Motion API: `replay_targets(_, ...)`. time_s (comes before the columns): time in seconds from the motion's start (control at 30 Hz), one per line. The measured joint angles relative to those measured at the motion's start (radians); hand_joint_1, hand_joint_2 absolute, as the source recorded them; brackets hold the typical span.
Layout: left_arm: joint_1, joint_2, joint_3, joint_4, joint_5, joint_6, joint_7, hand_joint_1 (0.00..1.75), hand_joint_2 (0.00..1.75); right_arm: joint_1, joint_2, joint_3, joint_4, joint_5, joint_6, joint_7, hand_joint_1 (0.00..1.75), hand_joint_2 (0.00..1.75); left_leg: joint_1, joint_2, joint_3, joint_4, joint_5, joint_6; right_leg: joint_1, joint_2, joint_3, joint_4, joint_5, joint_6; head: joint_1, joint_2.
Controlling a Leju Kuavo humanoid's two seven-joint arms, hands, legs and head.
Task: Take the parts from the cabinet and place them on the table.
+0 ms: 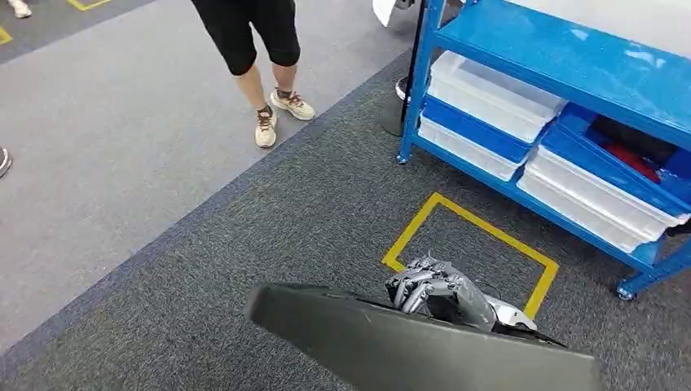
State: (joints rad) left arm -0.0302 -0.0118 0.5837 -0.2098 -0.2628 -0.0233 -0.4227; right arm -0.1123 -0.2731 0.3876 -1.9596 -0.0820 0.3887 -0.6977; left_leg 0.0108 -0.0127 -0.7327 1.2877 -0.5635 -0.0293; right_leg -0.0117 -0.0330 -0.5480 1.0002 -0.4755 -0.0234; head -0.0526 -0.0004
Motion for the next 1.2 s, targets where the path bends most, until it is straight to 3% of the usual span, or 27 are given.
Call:
replay_targets(0.03, 0.0, 0.0, -0.001, 0.0, 0.0, 0.0, 0.0, 0.0, 0.0, 0.0, 0.0, 0.001, 0.0, 0.0, 0.0, 0.0, 1.73, 1.75, 0.001, 0.002, -0.017, 0.042, -0.009, -0.002, 0.001, -0.015, 0.0, 0.001, 0.0, 0.0, 0.0, 0.0)
replay_targets(0.07, 0.004, 0.0, -0.002, 0.0, 0.0, 0.0, 0.0, 0.0, 0.0, 0.0, 0.0, 0.002, 0.0, 0.0, 0.0, 0.0, 1.73, 1.75, 0.001, 0.005, -0.009, 0.033, 0.007, -0.003, 0.002, -0.03, 0.0, 0.001, -0.002, 0.0, 0.0, 0.0)
replay_targets(0.1, 0.006, 0.0, -0.002, 0.0, 0.0, 0.0, 0.0, 0.0, 0.0, 0.0, 0.0, 0.002, 0.0, 0.0, 0.0, 0.0, 1.73, 1.75, 0.001, 0.008, 0.019, -0.017, 0.036, -0.002, 0.002, -0.042, 0.002, 0.001, -0.003, 0.001, 0.0, 0.0)
replay_targets(0.13, 0.007, 0.0, -0.003, 0.0, 0.0, 0.0, 0.0, 0.0, 0.0, 0.0, 0.0, 0.002, 0.0, 0.0, 0.0, 0.0, 1.73, 1.75, 0.001, 0.017, 0.075, -0.116, 0.081, 0.001, 0.003, -0.057, 0.005, 0.001, -0.005, 0.004, 0.0, 0.0)
replay_targets(0.17, 0.006, 0.001, -0.003, 0.0, 0.0, 0.0, 0.0, 0.0, 0.0, 0.0, 0.0, 0.002, 0.0, 0.0, 0.0, 0.0, 1.73, 1.75, -0.001, 0.048, 0.135, -0.219, 0.119, 0.007, 0.004, -0.07, 0.009, 0.002, -0.008, 0.007, 0.0, 0.0)
replay_targets(0.2, 0.002, 0.001, -0.003, 0.0, 0.0, 0.0, 0.0, 0.0, 0.0, 0.0, 0.0, 0.003, -0.001, 0.0, 0.0, 0.0, 1.73, 1.75, -0.012, 0.117, 0.163, -0.279, 0.108, 0.016, 0.009, -0.081, 0.013, 0.002, -0.011, 0.012, 0.0, 0.0)
replay_targets(0.23, 0.0, 0.001, -0.003, 0.0, 0.0, 0.0, 0.0, 0.0, 0.0, 0.0, 0.0, 0.003, -0.001, 0.0, 0.0, 0.0, 1.73, 1.75, -0.015, 0.104, 0.163, -0.279, 0.116, 0.026, 0.014, -0.089, 0.011, 0.003, -0.012, 0.016, 0.0, 0.0)
replay_targets(0.37, 0.006, 0.002, -0.004, 0.0, 0.003, 0.018, -0.014, 0.0, 0.0, 0.005, -0.002, 0.004, -0.002, -0.012, 0.003, 0.004, 1.73, 1.75, -0.011, 0.052, 0.158, -0.287, 0.125, 0.043, 0.015, -0.126, 0.018, 0.003, -0.019, 0.036, 0.0, 0.0)
replay_targets(0.4, 0.011, 0.006, -0.004, 0.0, 0.012, 0.04, -0.042, 0.0, 0.0, 0.039, -0.014, -0.003, -0.01, -0.028, 0.014, 0.007, 1.73, 1.75, -0.006, 0.038, 0.159, -0.291, 0.129, 0.049, 0.007, -0.054, 0.015, 0.023, -0.04, 0.045, 0.0, 0.0)
replay_targets(0.43, 0.011, 0.019, -0.002, 0.0, 0.015, 0.051, -0.068, 0.0, 0.0, 0.092, -0.024, -0.017, -0.036, -0.049, 0.026, 0.003, 1.73, 1.75, -0.005, 0.022, 0.158, -0.291, 0.131, 0.053, 0.005, -0.001, -0.008, 0.081, -0.08, 0.046, 0.0, 0.0)
replay_targets(0.47, 0.013, 0.027, 0.002, 0.0, 0.02, 0.055, -0.085, 0.0, 0.0, 0.14, -0.039, -0.033, -0.057, -0.056, 0.035, -0.001, 1.73, 1.75, -0.004, 0.003, 0.157, -0.291, 0.131, 0.055, 0.004, 0.023, -0.045, 0.16, -0.123, 0.048, 0.0, 0.0)
replay_targets(0.5, 0.019, 0.036, 0.004, 0.0, 0.023, 0.055, -0.093, 0.0, 0.0, 0.172, -0.05, -0.045, -0.068, -0.056, 0.044, 0.0, 1.73, 1.75, -0.005, -0.014, 0.155, -0.29, 0.132, 0.056, 0.004, 0.033, -0.091, 0.249, -0.161, 0.048, 0.0, 0.0)
replay_targets(0.53, 0.025, 0.045, 0.006, 0.0, 0.024, 0.055, -0.095, 0.0, 0.0, 0.188, -0.057, -0.05, -0.072, -0.056, 0.053, 0.0, 1.73, 1.75, -0.006, -0.026, 0.154, -0.289, 0.132, 0.056, 0.005, 0.034, -0.129, 0.314, -0.179, 0.049, 0.0, 0.0)
replay_targets(0.57, 0.03, 0.053, 0.01, 0.0, 0.026, 0.053, -0.095, 0.0, 0.0, 0.205, -0.059, -0.059, -0.076, -0.055, 0.073, 0.0, 1.73, 1.75, -0.007, -0.037, 0.154, -0.288, 0.132, 0.056, 0.004, 0.034, -0.142, 0.329, -0.168, 0.048, 0.0, 0.0)
replay_targets(0.63, 0.033, 0.063, 0.019, 0.0, 0.028, 0.048, -0.096, 0.0, 0.0, 0.263, -0.053, -0.101, -0.101, -0.042, 0.152, 0.0, 1.73, 1.75, -0.007, -0.072, 0.157, -0.285, 0.131, 0.054, 0.003, 0.038, -0.091, 0.211, -0.08, 0.044, 0.0, 0.0)
replay_targets(0.67, 0.034, 0.064, 0.02, 0.0, 0.028, 0.046, -0.096, 0.0, 0.0, 0.282, -0.044, -0.119, -0.11, -0.03, 0.182, 0.0, 1.73, 1.75, -0.007, -0.086, 0.159, -0.283, 0.129, 0.052, -0.001, 0.054, -0.047, 0.118, -0.031, 0.041, 0.0, 0.0)
replay_targets(0.7, 0.036, 0.064, 0.021, 0.0, 0.028, 0.044, -0.096, 0.0, 0.0, 0.296, -0.039, -0.131, -0.119, -0.015, 0.194, 0.0, 1.73, 1.75, -0.006, -0.1, 0.158, -0.281, 0.128, 0.049, -0.004, 0.095, -0.01, 0.037, 0.001, 0.037, 0.0, 0.0)
replay_targets(0.73, 0.038, 0.064, 0.021, 0.0, 0.028, 0.043, -0.096, 0.0, 0.0, 0.301, -0.036, -0.136, -0.122, -0.008, 0.195, 0.0, 1.73, 1.75, -0.006, -0.103, 0.156, -0.28, 0.128, 0.048, -0.005, 0.123, -0.005, 0.022, -0.008, 0.036, 0.0, 0.0)
replay_targets(0.87, 0.037, 0.064, 0.021, 0.0, 0.028, 0.043, -0.096, 0.0, 0.0, 0.304, -0.034, -0.139, -0.123, -0.005, 0.195, 0.0, 1.73, 1.75, -0.01, -0.105, 0.155, -0.277, 0.126, 0.046, -0.002, 0.128, -0.005, 0.021, -0.011, 0.039, 0.0, 0.0)
replay_targets(0.93, 0.037, 0.064, 0.022, 0.0, 0.028, 0.04, -0.096, 0.0, 0.0, 0.324, -0.026, -0.151, -0.133, 0.006, 0.193, 0.0, 1.73, 1.75, -0.009, -0.119, 0.147, -0.275, 0.129, 0.037, -0.001, 0.106, -0.009, 0.019, -0.005, 0.034, 0.0, 0.0)
replay_targets(0.97, 0.042, 0.06, 0.025, 0.0, 0.029, 0.036, -0.095, 0.0, 0.0, 0.347, -0.024, -0.164, -0.145, 0.009, 0.184, 0.0, 1.73, 1.75, -0.003, -0.138, 0.143, -0.28, 0.134, 0.026, 0.006, 0.089, -0.009, 0.02, -0.005, 0.027, 0.0, 0.0)
replay_targets(1.0, 0.047, 0.058, 0.03, 0.001, 0.032, 0.037, -0.094, 0.0, 0.0, 0.366, -0.024, -0.172, -0.162, 0.016, 0.167, 0.0, 1.73, 1.75, -0.008, -0.085, 0.134, -0.259, 0.119, 0.017, -0.003, 0.056, 0.001, 0.002, 0.005, 0.011, 0.0, 0.0)
replay_targets(1.03, 0.045, 0.058, 0.032, 0.001, 0.031, 0.036, -0.093, 0.0, 0.0, 0.378, -0.024, -0.175, -0.169, 0.019, 0.161, 0.0, 1.73, 1.75, -0.01, -0.034, 0.114, -0.215, 0.084, 0.012, -0.002, 0.045, 0.001, 0.001, 0.003, 0.005, 0.0, 0.0)
replay_targets(1.07, 0.04, 0.058, 0.035, 0.001, 0.031, 0.036, -0.093, 0.0, 0.0, 0.389, -0.024, -0.178, -0.177, 0.026, 0.153, 0.0, 1.73, 1.75, -0.008, -0.009, 0.081, -0.142, 0.039, 0.007, 0.0, 0.029, 0.001, 0.001, 0.001, 0.002, 0.0, 0.0)
replay_targets(1.13, 0.034, 0.054, 0.041, 0.001, 0.031, 0.036, -0.092, 0.0, 0.0, 0.397, -0.024, -0.177, -0.179, 0.042, 0.132, 0.0, 1.73, 1.75, -0.002, 0.002, 0.009, 0.016, -0.031, -0.001, 0.003, -0.003, 0.001, 0.002, -0.001, -0.001, 0.0, 0.0)
replay_targets(1.17, 0.033, 0.051, 0.043, 0.001, 0.031, 0.035, -0.09, 0.0, 0.0, 0.397, -0.024, -0.174, -0.179, 0.051, 0.122, 0.0, 1.73, 1.75, 0.001, 0.003, -0.002, 0.047, -0.033, -0.004, 0.003, -0.018, 0.001, 0.002, -0.001, 0.0, 0.0, 0.0)
replay_targets(1.2, 0.034, 0.05, 0.044, 0.001, 0.031, 0.035, -0.088, 0.0, 0.0, 0.397, -0.024, -0.167, -0.179, 0.058, 0.11, 0.0, 1.73, 1.75, 0.003, 0.005, 0.014, 0.024, -0.013, -0.006, 0.003, -0.033, 0.002, 0.002, -0.002, 0.001, 0.0, 0.0)
